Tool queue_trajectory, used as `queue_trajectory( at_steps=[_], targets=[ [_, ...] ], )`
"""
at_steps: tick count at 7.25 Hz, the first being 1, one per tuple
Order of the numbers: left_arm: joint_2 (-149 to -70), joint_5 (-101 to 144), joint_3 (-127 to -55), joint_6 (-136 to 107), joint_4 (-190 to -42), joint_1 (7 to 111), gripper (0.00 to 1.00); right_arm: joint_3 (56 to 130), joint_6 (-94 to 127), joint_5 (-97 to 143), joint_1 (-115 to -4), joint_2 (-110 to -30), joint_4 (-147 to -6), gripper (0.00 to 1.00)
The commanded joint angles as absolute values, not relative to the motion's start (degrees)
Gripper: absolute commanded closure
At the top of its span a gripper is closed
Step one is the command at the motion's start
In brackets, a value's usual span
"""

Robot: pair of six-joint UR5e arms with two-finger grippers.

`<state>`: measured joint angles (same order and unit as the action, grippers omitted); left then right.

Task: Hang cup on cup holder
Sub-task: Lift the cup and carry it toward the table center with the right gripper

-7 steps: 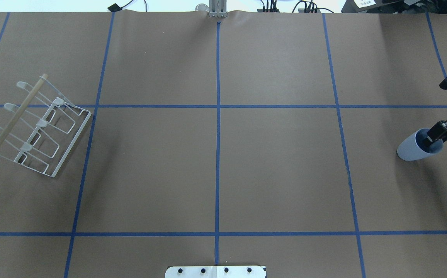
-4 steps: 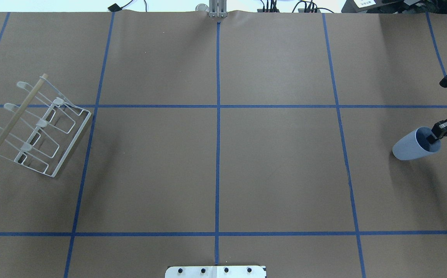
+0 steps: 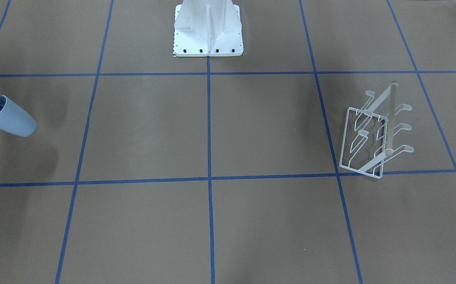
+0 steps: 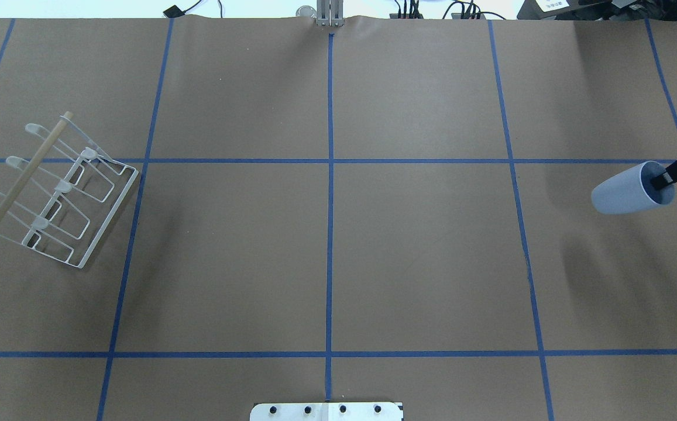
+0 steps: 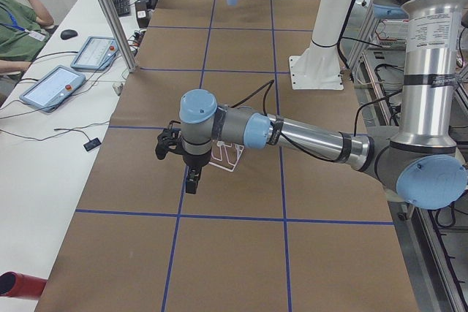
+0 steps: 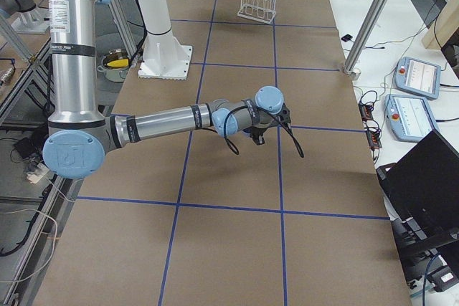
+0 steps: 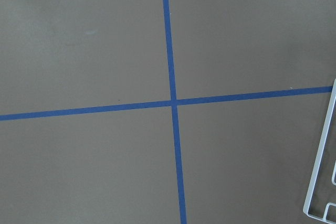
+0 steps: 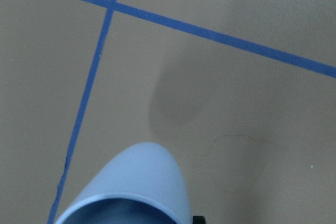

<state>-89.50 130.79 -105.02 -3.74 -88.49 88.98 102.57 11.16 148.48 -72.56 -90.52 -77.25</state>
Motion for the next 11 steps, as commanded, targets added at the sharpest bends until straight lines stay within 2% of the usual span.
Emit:
queue_trajectory(
  at_steps=[1, 3, 5, 7, 8, 11],
  targets=[
    [-94.02, 131.04, -107.82, -13.72, -90.60, 86.59, 0.01, 103.98, 30.56, 148.54, -72.86, -89.92, -61.54, 1.00],
    [-95.44, 133.14, -110.56, -34.34, -102.75, 80.80, 0.01, 103.88, 52.63, 148.45, -72.69, -89.04, -44.63, 1.00],
    [-97.29, 134.30, -110.39, -54.14, -121.81, 73.86, 0.01, 103.54, 70.05, 148.53, -71.38, -89.03, -29.77, 1.00],
    [-104.81, 133.95, -110.22, -74.79, -132.15, 64.30, 0.02, 103.54, 83.95, 148.71, -70.06, -89.21, -17.20, 1.00],
    [-108.42, 133.86, -110.39, -81.76, -134.45, 61.29, 0.02, 103.54, 87.85, 148.45, -69.18, -89.12, -12.53, 1.00],
    [-112.14, 128.63, -111.00, -99.53, -149.63, 54.00, 0.02, 104.15, 90.79, 148.27, -67.50, -88.95, -2.67, 1.00]
  ],
)
